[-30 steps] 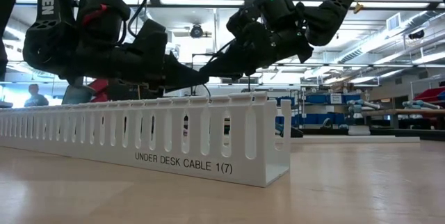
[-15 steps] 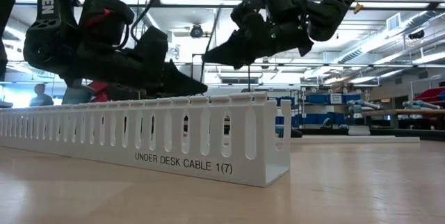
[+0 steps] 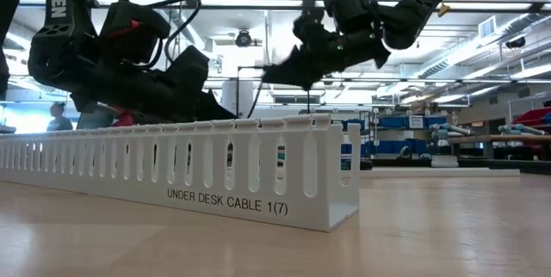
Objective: Ziptie cables
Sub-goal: Wrap the cable wire in the zip tie
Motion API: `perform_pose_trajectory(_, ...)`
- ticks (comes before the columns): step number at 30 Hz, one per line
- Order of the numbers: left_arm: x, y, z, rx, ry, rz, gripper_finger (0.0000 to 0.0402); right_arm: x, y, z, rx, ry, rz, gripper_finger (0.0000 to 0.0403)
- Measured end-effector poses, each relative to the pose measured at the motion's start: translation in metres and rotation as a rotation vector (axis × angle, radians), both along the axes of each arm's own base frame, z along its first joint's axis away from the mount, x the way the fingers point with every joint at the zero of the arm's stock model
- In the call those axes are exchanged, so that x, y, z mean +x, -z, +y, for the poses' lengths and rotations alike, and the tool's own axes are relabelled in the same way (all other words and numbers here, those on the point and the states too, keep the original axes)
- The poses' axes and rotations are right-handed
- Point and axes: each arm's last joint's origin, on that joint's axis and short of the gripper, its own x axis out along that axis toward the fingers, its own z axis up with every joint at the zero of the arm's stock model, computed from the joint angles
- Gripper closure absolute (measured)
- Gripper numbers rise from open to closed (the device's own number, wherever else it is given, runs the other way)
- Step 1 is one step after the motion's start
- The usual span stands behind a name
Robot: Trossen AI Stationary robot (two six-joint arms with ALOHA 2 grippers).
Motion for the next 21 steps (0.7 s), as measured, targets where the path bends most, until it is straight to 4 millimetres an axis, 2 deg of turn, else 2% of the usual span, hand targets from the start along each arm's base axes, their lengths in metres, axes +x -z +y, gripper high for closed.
perform_pose_trajectory(4, -0.001, 0.003, 0.0, -0.002, 0.003, 0.027, 0.04, -0.022, -0.011, -0.018, -0.086, 0.247, 0.14, 0.0403)
perform_pose_trajectory(7, -0.001, 0.002, 0.0, 0.016, 0.012, 0.024, 0.04, -0.033, -0.015, -0.026, -0.119, 0.331, 0.197, 0.0403)
perform_pose_trajectory(10, -0.001, 0.001, 0.002, 0.024, 0.004, 0.019, 0.0401, -0.034, -0.013, -0.026, -0.08, 0.282, 0.214, 0.0403)
perform_pose_trajectory(16, 0.002, -0.009, 0.005, 0.083, 0.024, -0.076, 0.0401, -0.026, 0.007, -0.012, 0.069, 0.002, 0.245, 0.0403)
perform_pose_trajectory(21, 0.002, -0.013, 0.006, 0.109, 0.039, -0.11, 0.0401, -0.013, 0.028, 0.0, 0.095, -0.046, 0.286, 0.0401)
